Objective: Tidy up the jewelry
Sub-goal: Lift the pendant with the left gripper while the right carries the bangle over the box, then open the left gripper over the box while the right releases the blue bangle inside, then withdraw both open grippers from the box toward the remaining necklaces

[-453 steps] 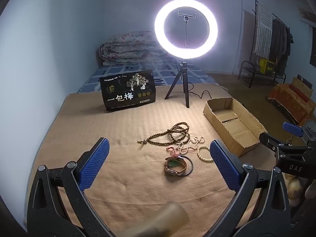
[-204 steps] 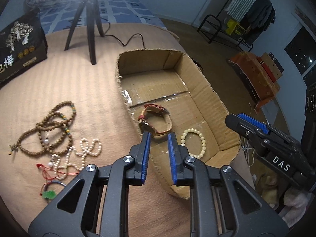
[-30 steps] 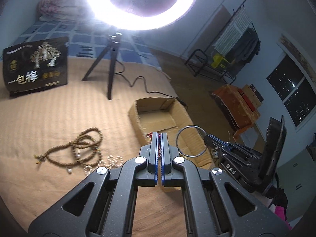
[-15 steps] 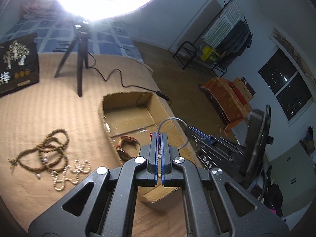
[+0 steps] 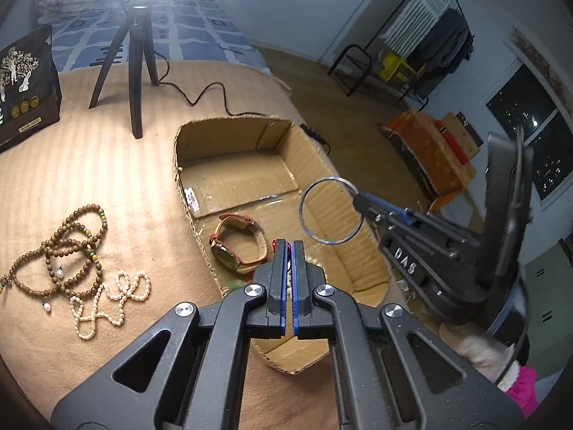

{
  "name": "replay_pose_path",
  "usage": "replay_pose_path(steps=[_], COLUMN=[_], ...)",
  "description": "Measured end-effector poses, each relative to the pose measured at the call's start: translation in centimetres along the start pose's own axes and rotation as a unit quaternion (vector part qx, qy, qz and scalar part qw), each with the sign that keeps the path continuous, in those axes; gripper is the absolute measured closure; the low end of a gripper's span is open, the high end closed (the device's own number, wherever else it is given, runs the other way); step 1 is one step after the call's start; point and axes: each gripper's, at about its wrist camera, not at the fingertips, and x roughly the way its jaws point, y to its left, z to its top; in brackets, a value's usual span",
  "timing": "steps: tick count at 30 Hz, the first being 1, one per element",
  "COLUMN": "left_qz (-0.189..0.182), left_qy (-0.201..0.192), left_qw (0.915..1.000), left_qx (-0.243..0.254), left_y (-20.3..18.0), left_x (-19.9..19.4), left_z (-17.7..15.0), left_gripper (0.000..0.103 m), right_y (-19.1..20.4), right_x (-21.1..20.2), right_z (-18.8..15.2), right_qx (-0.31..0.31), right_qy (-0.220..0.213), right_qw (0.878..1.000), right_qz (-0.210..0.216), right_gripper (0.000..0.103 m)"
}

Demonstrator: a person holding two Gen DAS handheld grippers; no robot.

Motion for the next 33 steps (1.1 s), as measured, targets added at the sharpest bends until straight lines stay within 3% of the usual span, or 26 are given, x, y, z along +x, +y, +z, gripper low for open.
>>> replay_pose_path(steps=[11,13,14,26,33], left_qz=[0.012,0.021,0.023,0.039,0.061], left_qy=[0.003,0.000,0.000,-0.016,-0.034], left_qw=[0.9999,0.9997,0.9997,0.9988,0.9968], left_qx=[0.009,0.009,0.009,0.025,0.038], left_y=[-0.1,-0.1,-0.1,-0.3,-0.4], left_x=[0.2,0.0,-0.2,-2.4,-4.3], left_z=[-0.4,-0.5,-0.5,-1.1,-1.4], left_gripper=[0.103,0.103,0.103,0.103,0.102], right_y=[0.1,0.1,0.2,0.7,1.4], right_x=[0.2,0.0,-0.2,-1.7,-3.8], right_z=[-0.1,-0.1,0.0,0.0,0.1], right_qx=[-0.002,-0.001,0.000,-0.001,-0.008], right_qy=[0.004,-0.001,-0.004,-0.018,-0.043], right_qw=[1.000,1.000,1.000,1.000,0.999], right_qz=[0.006,0.002,0.001,0.002,-0.010], right_gripper=[0.100,0.077,0.075,0.073,0.043])
